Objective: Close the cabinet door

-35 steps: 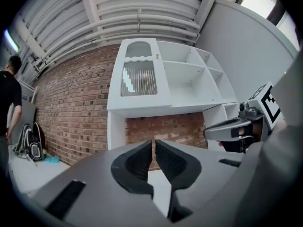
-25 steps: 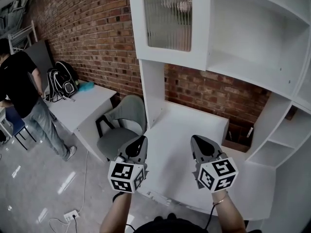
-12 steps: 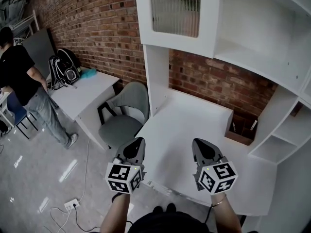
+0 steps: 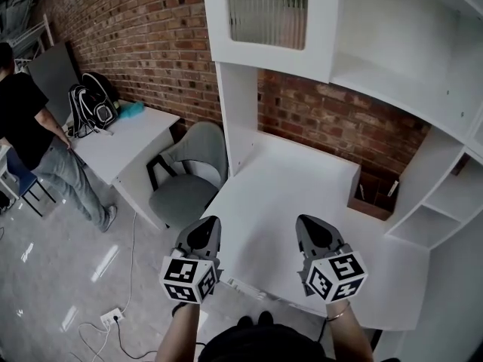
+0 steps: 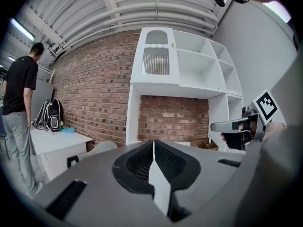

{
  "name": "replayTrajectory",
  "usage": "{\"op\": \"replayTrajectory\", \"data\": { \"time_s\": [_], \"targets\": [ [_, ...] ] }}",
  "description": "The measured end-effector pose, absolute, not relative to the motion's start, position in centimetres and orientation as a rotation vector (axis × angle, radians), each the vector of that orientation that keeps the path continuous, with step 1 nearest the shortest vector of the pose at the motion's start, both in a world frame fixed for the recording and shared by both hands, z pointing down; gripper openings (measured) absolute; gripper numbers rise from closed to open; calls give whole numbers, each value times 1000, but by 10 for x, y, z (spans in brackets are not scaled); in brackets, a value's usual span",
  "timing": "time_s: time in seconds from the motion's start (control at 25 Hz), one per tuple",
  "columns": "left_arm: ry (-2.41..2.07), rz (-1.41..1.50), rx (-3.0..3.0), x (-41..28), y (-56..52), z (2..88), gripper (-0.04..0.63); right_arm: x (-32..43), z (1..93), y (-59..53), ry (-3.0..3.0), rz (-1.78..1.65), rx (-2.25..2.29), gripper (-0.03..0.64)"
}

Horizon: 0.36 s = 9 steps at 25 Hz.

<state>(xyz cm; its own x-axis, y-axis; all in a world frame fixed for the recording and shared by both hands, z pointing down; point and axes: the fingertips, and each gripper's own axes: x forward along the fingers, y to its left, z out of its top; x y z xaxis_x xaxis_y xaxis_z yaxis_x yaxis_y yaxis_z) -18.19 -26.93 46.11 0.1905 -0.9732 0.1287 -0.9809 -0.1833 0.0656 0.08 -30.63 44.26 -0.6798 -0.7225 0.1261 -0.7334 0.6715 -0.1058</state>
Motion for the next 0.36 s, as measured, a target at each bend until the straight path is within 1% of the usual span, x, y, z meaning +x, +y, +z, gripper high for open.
{"op": "replayTrajectory", "data": {
  "time_s": [0.36],
  "targets": [
    [-1907,109,2337,-188,-284,457,18,-9,441,-318,-2815,231,1248,0]
  ]
}}
